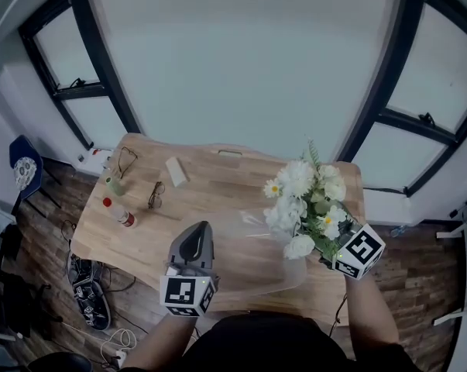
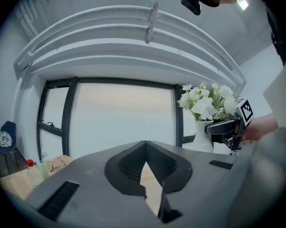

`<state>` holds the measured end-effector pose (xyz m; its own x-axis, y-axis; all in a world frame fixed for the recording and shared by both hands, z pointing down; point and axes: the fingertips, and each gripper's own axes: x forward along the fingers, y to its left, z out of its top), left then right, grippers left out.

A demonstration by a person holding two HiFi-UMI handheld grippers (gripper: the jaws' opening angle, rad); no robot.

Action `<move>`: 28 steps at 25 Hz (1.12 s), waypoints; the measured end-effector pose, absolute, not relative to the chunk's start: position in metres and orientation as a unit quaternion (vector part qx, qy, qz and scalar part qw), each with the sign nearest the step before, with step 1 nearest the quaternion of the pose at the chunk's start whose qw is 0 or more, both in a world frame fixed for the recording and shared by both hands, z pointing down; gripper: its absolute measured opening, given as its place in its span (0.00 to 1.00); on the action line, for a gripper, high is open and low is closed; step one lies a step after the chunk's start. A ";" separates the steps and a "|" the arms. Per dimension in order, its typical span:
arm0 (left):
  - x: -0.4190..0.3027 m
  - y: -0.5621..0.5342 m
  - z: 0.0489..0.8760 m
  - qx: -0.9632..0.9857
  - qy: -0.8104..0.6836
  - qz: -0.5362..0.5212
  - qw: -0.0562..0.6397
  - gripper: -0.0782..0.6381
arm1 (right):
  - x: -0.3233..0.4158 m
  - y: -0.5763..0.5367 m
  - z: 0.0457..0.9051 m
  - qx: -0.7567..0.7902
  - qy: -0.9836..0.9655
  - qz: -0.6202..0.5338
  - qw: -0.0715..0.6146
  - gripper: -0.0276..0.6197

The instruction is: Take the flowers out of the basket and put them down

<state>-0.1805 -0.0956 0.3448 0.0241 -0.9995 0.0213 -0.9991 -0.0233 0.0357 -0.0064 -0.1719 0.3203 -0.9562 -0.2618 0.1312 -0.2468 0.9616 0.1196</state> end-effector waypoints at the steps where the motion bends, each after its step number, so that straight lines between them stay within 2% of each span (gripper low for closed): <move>1: -0.176 -0.099 0.345 0.720 -0.694 -0.005 0.019 0.12 | -0.001 -0.173 0.321 0.133 -0.987 -0.052 0.074 0.47; 28: -0.087 -0.170 0.344 0.800 -0.600 0.005 0.021 0.12 | 0.126 -0.205 0.349 0.289 -0.955 -0.014 0.066 0.47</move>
